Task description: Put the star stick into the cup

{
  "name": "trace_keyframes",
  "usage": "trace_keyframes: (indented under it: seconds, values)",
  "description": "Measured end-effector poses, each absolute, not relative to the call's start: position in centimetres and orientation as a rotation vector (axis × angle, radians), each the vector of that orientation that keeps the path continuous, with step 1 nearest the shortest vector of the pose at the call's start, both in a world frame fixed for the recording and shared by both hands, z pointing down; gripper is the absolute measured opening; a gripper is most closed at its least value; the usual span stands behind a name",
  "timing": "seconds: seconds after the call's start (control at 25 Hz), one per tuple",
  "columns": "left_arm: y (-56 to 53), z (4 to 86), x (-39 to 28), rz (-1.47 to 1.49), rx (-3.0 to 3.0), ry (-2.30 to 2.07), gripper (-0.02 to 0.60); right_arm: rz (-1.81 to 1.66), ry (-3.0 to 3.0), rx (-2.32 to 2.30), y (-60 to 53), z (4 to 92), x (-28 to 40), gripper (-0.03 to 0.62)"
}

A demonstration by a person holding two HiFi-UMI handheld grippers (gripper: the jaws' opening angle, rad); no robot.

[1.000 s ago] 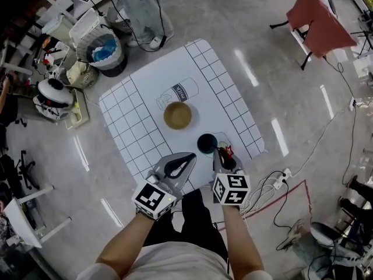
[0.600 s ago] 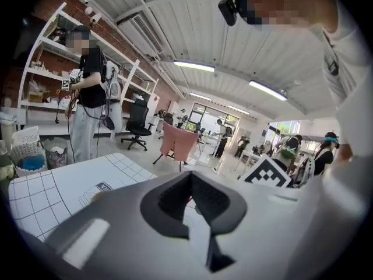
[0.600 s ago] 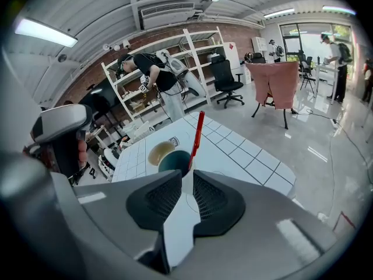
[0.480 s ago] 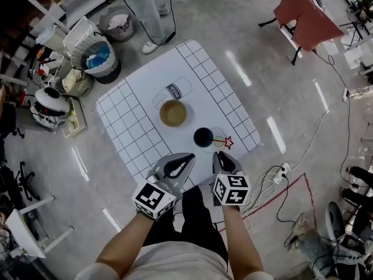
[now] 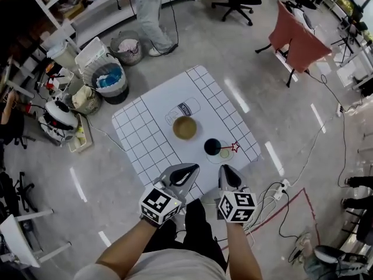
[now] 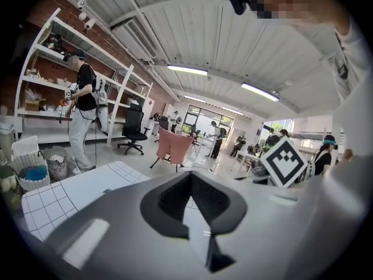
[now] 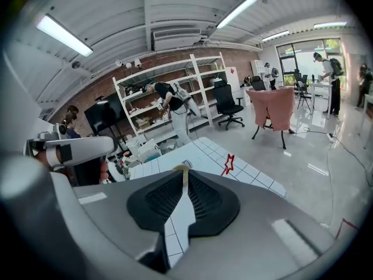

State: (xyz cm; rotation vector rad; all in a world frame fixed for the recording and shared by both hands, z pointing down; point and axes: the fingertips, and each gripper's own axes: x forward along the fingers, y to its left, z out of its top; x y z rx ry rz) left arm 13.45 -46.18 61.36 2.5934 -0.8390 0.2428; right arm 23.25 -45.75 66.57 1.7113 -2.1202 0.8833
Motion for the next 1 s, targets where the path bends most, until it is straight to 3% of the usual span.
trace_keyframes:
  seconds: [1.0]
  values:
    - [-39.2,47.0,5.9,0.067,2.716,-0.844,0.005,0.37,-2.402,1.876,-38.0,44.9,14.5,0.012]
